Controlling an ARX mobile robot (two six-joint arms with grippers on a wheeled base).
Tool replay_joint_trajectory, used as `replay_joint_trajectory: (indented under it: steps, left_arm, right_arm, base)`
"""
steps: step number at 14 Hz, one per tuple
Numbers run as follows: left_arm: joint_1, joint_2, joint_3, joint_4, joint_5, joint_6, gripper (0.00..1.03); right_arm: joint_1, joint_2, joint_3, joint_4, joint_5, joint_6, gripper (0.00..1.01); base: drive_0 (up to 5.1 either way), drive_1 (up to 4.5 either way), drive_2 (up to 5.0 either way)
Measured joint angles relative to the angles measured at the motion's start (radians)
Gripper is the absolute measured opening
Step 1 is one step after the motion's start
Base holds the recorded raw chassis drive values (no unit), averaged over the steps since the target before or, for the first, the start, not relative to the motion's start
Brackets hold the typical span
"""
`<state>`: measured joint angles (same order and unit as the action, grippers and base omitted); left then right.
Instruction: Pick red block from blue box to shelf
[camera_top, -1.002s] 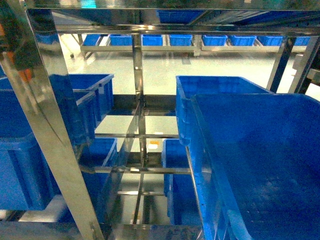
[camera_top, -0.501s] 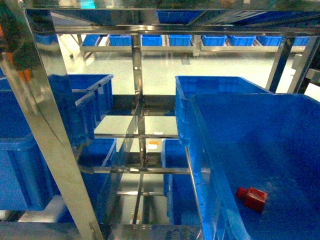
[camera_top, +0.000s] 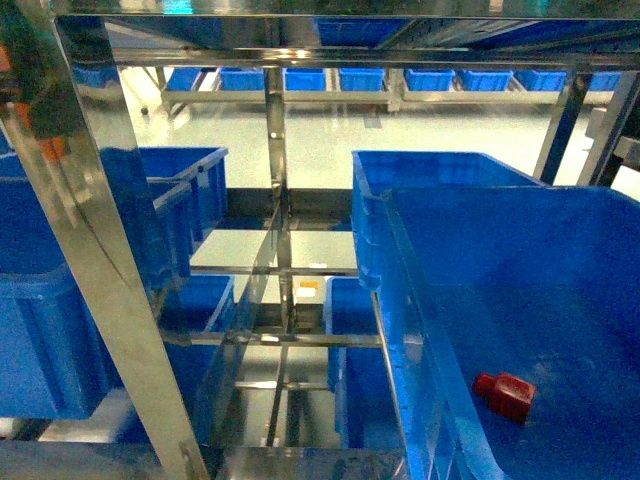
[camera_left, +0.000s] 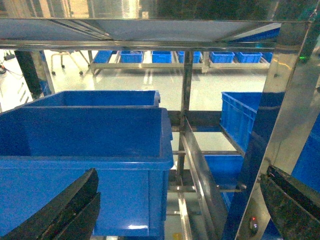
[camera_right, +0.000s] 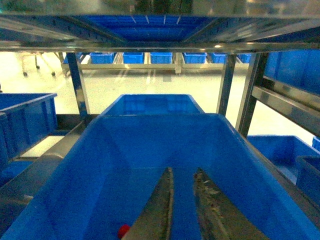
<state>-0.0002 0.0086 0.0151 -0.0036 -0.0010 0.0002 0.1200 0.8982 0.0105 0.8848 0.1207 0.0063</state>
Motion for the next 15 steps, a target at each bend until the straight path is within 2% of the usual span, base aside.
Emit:
replay_joint_trajectory:
  steps: [1,2,3,4,5,15]
  left_arm:
    - [0.000,0.000,0.000,0.000,0.000,0.000,0.98]
    - [0.000,0.000,0.000,0.000,0.000,0.000,0.98]
    - [0.000,0.000,0.000,0.000,0.000,0.000,0.98]
    - [0.000,0.000,0.000,0.000,0.000,0.000,0.98]
    - [0.000,0.000,0.000,0.000,0.000,0.000,0.98]
    - [0.000,0.000,0.000,0.000,0.000,0.000,0.98]
  right_arm:
    - [-0.017,-0.119,0.002,-0.140,-0.014,-0.003,0.01]
    - [-0.060,-0.222,0.002,-0.226,-0.077,-0.004,0.02]
    - [-0.117,-0.278,0.002,-0.275,-0.107,-0.004,0.02]
    - [-0.126,-0.319,0.002,-0.319,-0.108,-0.004,0.02]
    - [-0.123,-0.362,0.002,-0.358,-0.119,-0.004,0.02]
    - [-0.120,-0.660,0.002,-0.644,-0.119,-0.004,0.02]
  base:
    - [0.0,0.00,0.0]
    - [0.0,0.00,0.0]
    - [0.0,0.00,0.0]
    - [0.0,0.00,0.0]
    - [0.0,0.00,0.0]
    - [0.0,0.00,0.0]
